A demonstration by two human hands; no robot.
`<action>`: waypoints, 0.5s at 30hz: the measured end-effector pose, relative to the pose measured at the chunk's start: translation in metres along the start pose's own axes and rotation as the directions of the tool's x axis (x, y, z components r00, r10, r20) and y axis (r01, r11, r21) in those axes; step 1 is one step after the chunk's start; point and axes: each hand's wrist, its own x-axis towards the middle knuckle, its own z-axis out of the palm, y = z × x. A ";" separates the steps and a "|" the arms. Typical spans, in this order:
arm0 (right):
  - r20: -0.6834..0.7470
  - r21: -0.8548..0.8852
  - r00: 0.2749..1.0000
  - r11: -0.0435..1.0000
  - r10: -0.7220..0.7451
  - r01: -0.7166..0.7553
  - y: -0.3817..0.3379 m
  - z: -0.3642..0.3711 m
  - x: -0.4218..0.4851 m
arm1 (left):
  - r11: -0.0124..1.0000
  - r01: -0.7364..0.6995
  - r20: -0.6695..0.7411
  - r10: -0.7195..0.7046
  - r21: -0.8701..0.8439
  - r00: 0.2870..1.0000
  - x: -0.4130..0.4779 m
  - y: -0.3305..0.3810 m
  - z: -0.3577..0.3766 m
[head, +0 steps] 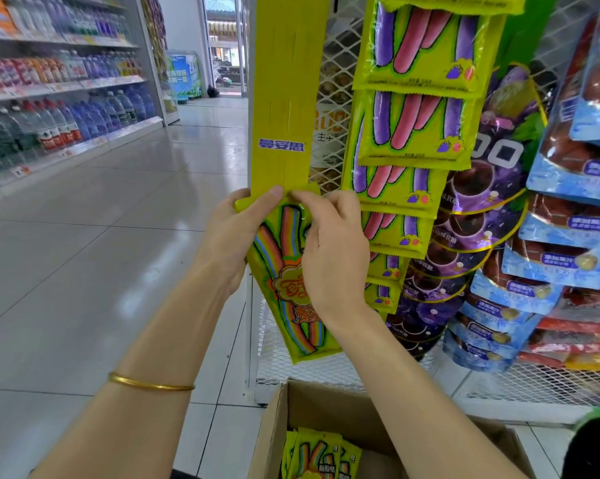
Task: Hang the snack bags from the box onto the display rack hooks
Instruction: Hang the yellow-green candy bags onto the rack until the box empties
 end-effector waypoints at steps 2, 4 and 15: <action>0.051 -0.028 0.999 1.000 -0.007 0.009 -0.001 -0.002 0.000 | 1.000 -0.002 -0.019 0.002 -0.010 1.000 0.000 -0.001 0.001; 0.116 -0.042 0.993 0.999 0.011 -0.006 -0.002 -0.003 0.000 | 1.000 -0.005 -0.032 0.004 -0.013 0.999 0.000 -0.001 0.002; 0.262 -0.108 0.964 0.994 0.050 -0.023 -0.004 -0.012 0.007 | 0.998 0.010 -0.016 -0.011 -0.059 1.000 -0.001 -0.003 0.004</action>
